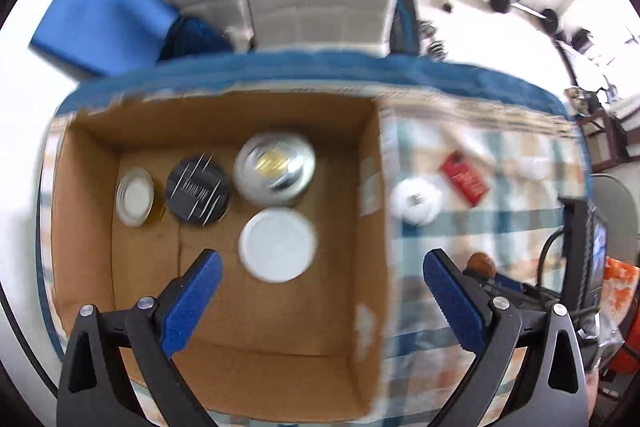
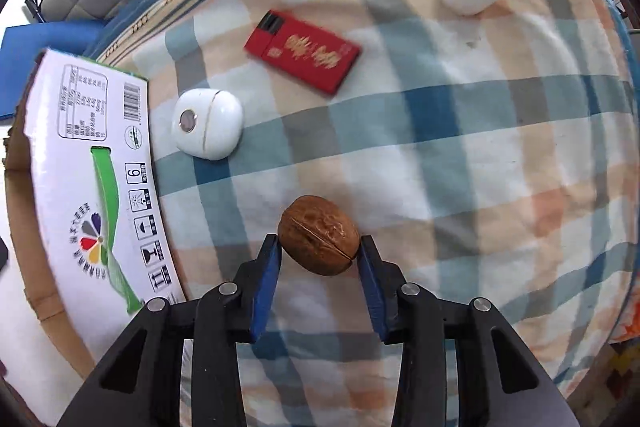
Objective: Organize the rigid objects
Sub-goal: 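Grasp the walnut with the right tool and lift it, then grasp the red rectangular box with the left tool while the right tool holds the walnut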
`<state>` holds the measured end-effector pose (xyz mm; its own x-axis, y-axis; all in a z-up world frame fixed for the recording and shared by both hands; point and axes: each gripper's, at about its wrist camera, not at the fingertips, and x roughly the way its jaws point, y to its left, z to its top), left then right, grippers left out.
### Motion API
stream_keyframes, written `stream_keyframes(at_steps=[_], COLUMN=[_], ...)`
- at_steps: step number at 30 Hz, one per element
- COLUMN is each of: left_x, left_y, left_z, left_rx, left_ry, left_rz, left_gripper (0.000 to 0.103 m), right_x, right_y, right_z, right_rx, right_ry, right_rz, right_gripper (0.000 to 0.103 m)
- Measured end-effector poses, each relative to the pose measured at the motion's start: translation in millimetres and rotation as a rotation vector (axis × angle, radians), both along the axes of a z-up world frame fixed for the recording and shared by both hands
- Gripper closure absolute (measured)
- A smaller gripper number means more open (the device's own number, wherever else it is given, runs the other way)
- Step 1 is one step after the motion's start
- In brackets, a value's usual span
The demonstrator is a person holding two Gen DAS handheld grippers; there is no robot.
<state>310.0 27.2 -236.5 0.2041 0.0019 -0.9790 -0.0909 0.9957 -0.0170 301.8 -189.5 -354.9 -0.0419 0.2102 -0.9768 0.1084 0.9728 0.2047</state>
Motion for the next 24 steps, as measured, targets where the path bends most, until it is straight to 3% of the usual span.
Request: stream_keyframes(at_steps=[4, 7, 14, 24], left_x=[22.4, 45.6, 96.2, 116.9], left_y=[-44.8, -85.7, -145.0, -174.5], left_z=[13.5, -0.8, -82.8, -170.2], left_rx=[-0.017, -0.014, 0.024, 0.07], left_ry=[-0.017, 0.015, 0.206, 0.378], left_rz=[-0.093, -0.173, -0.306, -0.417], left_gripper=[0.0, 0.0, 0.0, 0.0], right_x=[-2.8, 1.1, 30.0, 54.5], right_y=[-47.8, -86.3, -155.3, -166.2], right_z=[17.3, 19.6, -1.0, -30.3], right_rx=[-0.032, -0.057, -0.068, -0.049], right_ry=[-0.005, -0.007, 0.023, 0.071], right_rz=[-0.022, -0.063, -0.134, -0.108], right_gripper=[0.061, 0.061, 0.061, 0.061])
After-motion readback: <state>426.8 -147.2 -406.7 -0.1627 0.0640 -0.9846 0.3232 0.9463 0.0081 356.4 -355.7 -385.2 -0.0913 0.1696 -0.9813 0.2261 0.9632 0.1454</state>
